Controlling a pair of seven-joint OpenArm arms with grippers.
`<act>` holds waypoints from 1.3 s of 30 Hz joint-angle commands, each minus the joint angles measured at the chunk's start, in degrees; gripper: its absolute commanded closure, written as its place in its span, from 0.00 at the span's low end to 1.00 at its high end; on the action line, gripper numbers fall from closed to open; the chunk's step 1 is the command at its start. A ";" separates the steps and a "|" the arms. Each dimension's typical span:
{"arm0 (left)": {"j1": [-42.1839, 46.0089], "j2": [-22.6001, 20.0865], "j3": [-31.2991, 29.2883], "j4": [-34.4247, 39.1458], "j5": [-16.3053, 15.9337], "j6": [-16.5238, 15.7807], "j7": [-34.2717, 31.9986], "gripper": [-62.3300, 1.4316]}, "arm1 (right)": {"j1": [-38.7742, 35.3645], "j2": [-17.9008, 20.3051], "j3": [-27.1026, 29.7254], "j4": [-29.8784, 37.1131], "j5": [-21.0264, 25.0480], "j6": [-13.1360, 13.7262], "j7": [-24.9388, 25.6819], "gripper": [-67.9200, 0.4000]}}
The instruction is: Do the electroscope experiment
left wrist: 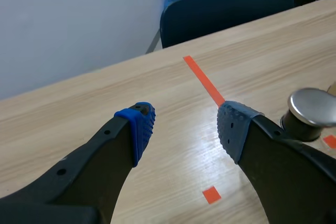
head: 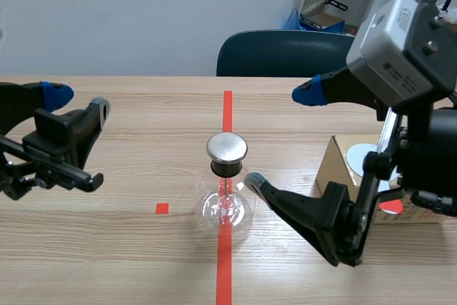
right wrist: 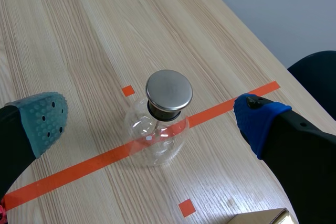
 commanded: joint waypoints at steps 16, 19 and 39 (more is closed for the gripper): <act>11.28 -3.76 -0.15 0.33 0.02 0.33 -12.35 0.50 | -0.11 0.00 0.68 0.74 0.63 0.00 0.85 0.00; 11.28 -3.74 -0.15 0.33 0.02 0.33 -12.00 0.50 | -0.11 0.00 0.68 0.74 0.63 0.00 0.81 0.00; 11.26 -3.72 -0.15 0.31 0.04 0.31 -8.90 0.50 | -0.11 0.00 0.68 0.74 0.63 0.00 0.83 0.00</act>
